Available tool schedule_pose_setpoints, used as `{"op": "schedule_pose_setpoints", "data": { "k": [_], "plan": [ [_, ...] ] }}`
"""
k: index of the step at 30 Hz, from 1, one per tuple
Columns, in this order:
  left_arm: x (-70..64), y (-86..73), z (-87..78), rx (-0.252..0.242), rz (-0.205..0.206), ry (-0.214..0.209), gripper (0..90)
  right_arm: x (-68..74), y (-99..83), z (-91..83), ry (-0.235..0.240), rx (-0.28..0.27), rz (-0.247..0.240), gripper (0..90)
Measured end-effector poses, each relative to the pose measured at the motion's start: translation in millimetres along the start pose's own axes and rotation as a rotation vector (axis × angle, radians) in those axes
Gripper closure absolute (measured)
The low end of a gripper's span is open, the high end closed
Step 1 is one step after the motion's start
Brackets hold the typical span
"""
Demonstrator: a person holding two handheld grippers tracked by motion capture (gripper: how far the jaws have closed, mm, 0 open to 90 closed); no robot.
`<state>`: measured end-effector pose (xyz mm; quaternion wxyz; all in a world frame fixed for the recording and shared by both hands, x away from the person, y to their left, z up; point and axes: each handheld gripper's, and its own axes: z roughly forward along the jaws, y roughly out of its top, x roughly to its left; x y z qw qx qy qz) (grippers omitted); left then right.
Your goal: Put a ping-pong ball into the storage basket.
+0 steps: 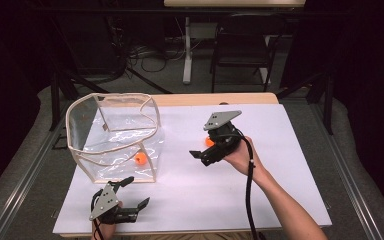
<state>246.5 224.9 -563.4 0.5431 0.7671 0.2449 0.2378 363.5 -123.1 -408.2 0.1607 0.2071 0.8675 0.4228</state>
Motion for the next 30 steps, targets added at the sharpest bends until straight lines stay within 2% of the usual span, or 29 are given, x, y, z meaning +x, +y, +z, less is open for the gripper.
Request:
{"op": "schedule_pose_setpoints", "data": {
  "k": [11, 16, 20, 24, 28, 30],
  "plan": [
    [-0.1, -0.1, 0.2, 0.002, 0.0, 0.001, 15.7, -0.1, -36.8, -4.3, 0.009, -0.035, 0.066, 2.2],
    [-0.1, -0.4, 0.0, -0.001, -0.002, 0.004, 15.7, 1.8, -50.7, -1.7, 0.002, 0.003, 0.077, 2.0],
    [-0.9, 0.3, 0.9, 0.008, 0.007, 0.002, 15.7, 6.4, -59.6, -1.3, 0.009, 0.01, 0.072, 1.3],
    [-1.0, -0.3, -1.3, -0.004, -0.003, 0.004, 15.7, 8.1, -69.1, 2.1, 0.005, 0.031, 0.079, 0.9],
    [-0.7, -0.2, -0.3, -0.001, 0.005, -0.004, 15.7, 7.2, -77.5, 2.1, -0.009, 0.036, 0.09, 0.9],
    [-0.5, -0.3, -1.0, -0.007, 0.0, -0.009, 15.7, 5.1, -81.7, 0.5, -0.034, 0.029, 0.086, 1.0]
  ]
}}
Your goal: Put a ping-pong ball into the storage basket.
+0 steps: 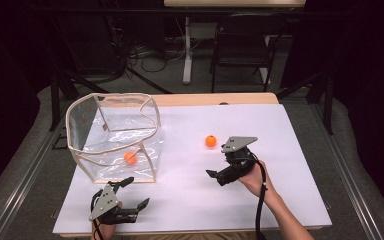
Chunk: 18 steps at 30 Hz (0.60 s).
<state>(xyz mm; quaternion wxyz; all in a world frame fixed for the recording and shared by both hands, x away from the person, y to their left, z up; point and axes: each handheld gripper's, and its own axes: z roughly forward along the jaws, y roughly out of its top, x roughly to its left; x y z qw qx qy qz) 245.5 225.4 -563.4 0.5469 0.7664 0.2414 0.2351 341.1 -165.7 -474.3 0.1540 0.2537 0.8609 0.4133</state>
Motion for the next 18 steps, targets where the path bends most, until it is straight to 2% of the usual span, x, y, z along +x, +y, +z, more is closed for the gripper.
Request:
{"op": "schedule_pose_setpoints", "data": {
  "k": [3, 11, 18],
  "plan": [
    [0.9, -0.3, -0.8, -0.004, -0.001, 0.003, 15.7, -5.6, -4.0, 1.2, 0.008, 0.002, 0.023, 0.9],
    [1.4, 0.1, 0.6, -0.001, -0.004, -0.001, 15.7, -14.2, -12.3, 7.4, 0.013, 0.038, 0.046, 0.6],
    [1.0, -0.1, 0.0, -0.001, 0.0, -0.009, 15.7, -17.6, -15.5, 10.4, 0.0, 0.057, 0.045, 0.5]
  ]
}}
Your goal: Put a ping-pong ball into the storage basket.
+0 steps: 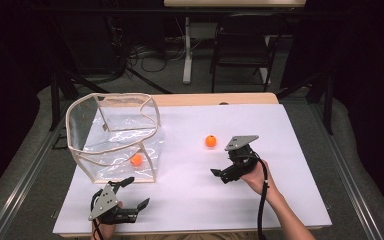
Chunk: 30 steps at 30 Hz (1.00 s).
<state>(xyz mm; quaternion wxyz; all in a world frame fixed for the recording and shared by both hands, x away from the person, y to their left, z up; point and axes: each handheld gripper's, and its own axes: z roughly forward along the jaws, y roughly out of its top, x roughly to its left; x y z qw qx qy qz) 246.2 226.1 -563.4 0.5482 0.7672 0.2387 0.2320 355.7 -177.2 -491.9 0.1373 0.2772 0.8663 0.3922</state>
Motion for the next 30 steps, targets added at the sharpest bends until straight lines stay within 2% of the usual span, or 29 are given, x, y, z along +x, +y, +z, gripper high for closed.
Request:
{"op": "schedule_pose_setpoints", "data": {
  "k": [17, 23, 30],
  "plan": [
    [-0.3, 0.2, 1.8, 0.008, -0.001, 0.009, 15.7, -8.4, -0.1, 10.7, -0.021, 0.019, 0.015, 0.1],
    [-0.5, -0.2, 1.1, 0.006, -0.002, 0.011, 15.7, -13.0, 3.6, 18.3, -0.041, 0.028, 0.006, 0.0],
    [-1.3, -0.6, -1.1, 0.005, -0.008, 0.015, 15.7, -17.5, 7.4, 25.9, -0.051, 0.033, 0.021, 0.0]
  ]
}}
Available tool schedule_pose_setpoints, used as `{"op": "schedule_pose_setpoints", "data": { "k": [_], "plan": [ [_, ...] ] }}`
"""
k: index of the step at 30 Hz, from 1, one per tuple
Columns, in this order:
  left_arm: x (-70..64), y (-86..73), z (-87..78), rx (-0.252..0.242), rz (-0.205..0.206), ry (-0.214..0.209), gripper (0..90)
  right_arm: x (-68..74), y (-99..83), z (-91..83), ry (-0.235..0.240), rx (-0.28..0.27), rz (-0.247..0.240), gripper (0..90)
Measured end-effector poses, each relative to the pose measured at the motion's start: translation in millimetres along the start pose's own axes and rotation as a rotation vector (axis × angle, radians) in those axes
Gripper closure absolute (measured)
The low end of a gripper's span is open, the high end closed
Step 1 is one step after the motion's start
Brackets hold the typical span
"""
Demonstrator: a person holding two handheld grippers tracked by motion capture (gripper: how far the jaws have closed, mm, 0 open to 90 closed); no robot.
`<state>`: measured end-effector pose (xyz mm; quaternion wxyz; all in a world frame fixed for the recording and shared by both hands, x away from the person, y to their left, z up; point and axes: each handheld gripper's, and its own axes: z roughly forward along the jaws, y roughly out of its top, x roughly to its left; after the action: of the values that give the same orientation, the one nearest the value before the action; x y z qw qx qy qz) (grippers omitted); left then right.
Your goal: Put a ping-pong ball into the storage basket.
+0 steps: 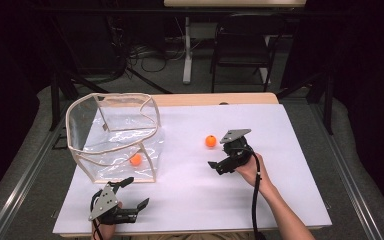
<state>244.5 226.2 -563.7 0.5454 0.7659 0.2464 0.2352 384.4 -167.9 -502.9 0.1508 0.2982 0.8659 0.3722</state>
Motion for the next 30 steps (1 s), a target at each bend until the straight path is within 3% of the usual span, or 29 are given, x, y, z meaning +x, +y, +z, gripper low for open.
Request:
{"op": "schedule_pose_setpoints", "data": {
  "k": [14, 30],
  "plan": [
    [0.6, -0.3, 1.3, -0.006, -0.003, 0.004, 15.7, 2.0, 14.3, 5.5, -0.024, 0.008, -0.035, 0.0],
    [0.5, -0.2, 1.8, -0.006, -0.006, 0.012, 15.7, -3.8, 26.3, 17.2, -0.022, 0.002, -0.036, 0.0]
  ]
}}
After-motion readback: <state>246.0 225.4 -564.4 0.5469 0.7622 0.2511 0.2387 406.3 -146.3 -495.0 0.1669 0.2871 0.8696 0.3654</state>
